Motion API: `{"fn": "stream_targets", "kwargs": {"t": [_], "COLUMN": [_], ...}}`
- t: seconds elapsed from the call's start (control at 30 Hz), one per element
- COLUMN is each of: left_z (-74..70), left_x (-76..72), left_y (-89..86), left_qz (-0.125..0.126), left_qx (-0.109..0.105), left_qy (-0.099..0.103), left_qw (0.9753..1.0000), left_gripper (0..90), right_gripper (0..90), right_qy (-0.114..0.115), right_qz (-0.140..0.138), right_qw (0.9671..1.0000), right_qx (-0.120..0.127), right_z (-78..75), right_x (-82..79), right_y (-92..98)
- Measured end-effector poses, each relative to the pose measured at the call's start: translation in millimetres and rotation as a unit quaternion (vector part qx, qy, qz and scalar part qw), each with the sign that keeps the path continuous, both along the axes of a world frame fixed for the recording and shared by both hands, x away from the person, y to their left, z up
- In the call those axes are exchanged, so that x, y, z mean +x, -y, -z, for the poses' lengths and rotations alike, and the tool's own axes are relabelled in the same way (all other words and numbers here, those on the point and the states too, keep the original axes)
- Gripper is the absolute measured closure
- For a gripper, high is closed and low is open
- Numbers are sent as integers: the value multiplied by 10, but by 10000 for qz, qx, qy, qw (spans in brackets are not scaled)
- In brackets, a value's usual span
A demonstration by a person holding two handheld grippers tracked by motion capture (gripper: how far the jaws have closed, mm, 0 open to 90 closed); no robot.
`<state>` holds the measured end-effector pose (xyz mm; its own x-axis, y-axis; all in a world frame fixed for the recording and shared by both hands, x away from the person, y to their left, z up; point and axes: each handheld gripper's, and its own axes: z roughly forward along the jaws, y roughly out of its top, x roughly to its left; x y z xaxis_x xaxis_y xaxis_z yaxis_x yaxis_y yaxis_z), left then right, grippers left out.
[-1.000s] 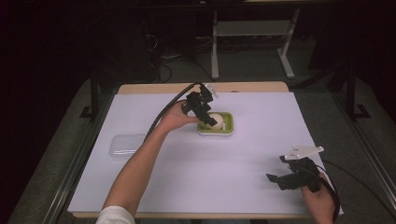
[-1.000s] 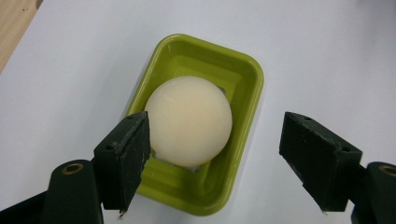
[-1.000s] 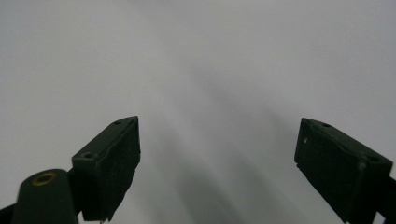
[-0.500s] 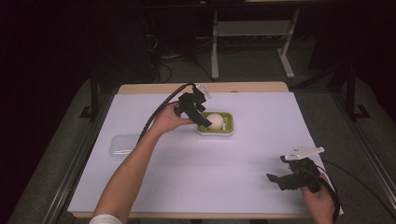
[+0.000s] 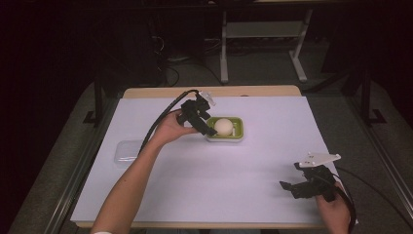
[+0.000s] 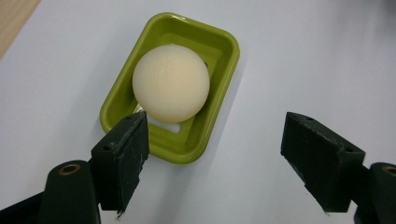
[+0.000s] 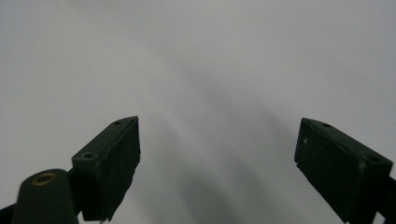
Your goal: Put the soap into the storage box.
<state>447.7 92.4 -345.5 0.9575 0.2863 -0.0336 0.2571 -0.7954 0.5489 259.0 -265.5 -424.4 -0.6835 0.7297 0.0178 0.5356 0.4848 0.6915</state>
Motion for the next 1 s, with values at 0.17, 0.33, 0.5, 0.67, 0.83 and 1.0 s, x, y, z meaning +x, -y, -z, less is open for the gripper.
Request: {"fn": "stream_targets", "kwargs": {"t": [0.17,0.33,0.5,0.67,0.83,1.0], "left_z": [36,92,149,180,197,213], "left_x": [-63,-111,-150,-203,-270,-340], "left_y": [-32,-85,-176,-261,-315,-367], "left_qz": [42,41,-32,-76,-63,-92], "left_qx": [49,120,97,0,33,18], "left_qy": [3,-28,-127,-156,-166,-197], "left_qw": [10000,9999,9999,9999,9998,9998], "left_gripper": [232,225,221,220,212,204], "right_gripper": [136,136,136,136,136,136], "right_qy": [24,-8,-10,-21,-46,9], "right_qz": [56,82,91,90,135,166], "right_qw": [10000,9999,9999,9999,9999,9998], "right_qx": [55,56,82,41,51,68], "right_z": [0,2,8,18,18,9], "right_x": [-4,-2,18,32,26,19], "right_y": [14,20,22,18,35,39]}}
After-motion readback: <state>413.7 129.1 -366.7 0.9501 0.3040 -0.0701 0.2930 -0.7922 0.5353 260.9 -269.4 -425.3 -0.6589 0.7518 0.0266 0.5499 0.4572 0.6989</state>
